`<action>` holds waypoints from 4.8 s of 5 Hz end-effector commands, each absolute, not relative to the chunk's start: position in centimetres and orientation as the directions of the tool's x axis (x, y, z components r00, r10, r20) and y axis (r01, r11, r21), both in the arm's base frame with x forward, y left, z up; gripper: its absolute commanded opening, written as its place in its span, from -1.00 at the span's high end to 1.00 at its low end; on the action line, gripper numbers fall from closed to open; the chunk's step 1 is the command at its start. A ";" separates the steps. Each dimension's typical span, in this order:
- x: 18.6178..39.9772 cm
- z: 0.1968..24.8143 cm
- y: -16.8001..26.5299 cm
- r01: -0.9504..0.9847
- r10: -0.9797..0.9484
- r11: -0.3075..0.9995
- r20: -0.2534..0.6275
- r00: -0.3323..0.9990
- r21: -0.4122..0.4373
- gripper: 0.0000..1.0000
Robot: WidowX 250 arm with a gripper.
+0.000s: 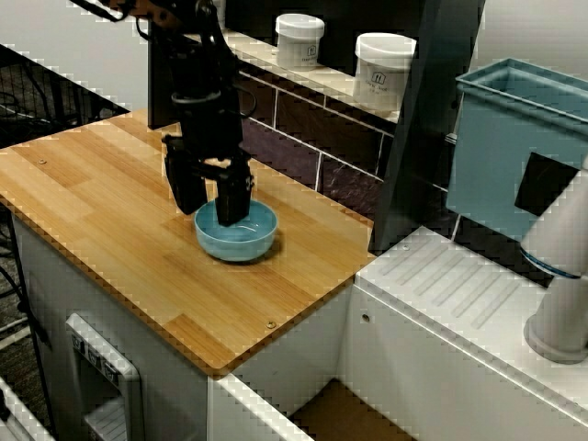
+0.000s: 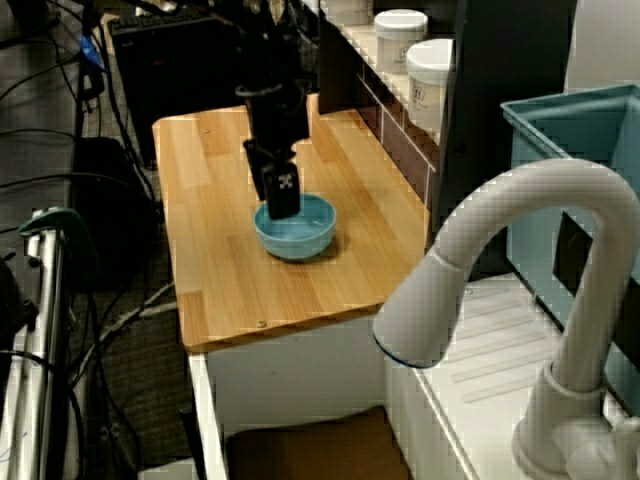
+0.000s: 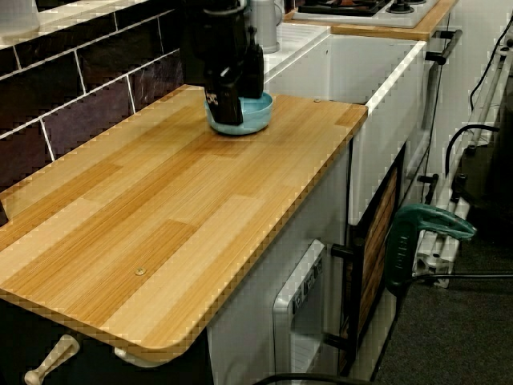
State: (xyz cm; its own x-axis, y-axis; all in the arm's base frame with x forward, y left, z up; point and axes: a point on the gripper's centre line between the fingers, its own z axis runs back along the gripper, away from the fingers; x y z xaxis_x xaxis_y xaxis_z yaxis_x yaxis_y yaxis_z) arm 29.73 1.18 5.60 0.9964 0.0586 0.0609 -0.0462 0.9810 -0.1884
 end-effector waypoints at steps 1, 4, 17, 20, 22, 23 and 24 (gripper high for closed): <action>29.4 9.4 0.7 0.031 -0.002 0.983 0.157 0.988 -0.181 -1.00; 29.9 9.1 -4.4 0.080 -0.051 0.981 0.165 0.985 -0.176 -1.00; 32.5 5.4 -1.5 0.019 -0.011 0.997 0.104 0.995 -0.073 -1.00; 32.2 3.9 1.2 -0.009 0.013 0.999 0.106 0.994 -0.032 -1.00; 32.3 5.0 4.5 -0.032 0.035 0.999 0.114 0.993 -0.034 -1.00; 32.4 5.6 6.5 -0.040 0.043 0.999 0.115 0.992 -0.028 -1.00; 32.2 6.2 8.5 -0.045 0.048 0.999 0.115 0.992 -0.029 -1.00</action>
State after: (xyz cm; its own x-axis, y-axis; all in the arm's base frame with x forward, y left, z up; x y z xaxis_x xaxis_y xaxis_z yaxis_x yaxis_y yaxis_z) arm 31.65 7.88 4.18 0.9974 0.0512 0.0515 -0.0490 0.9979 -0.0430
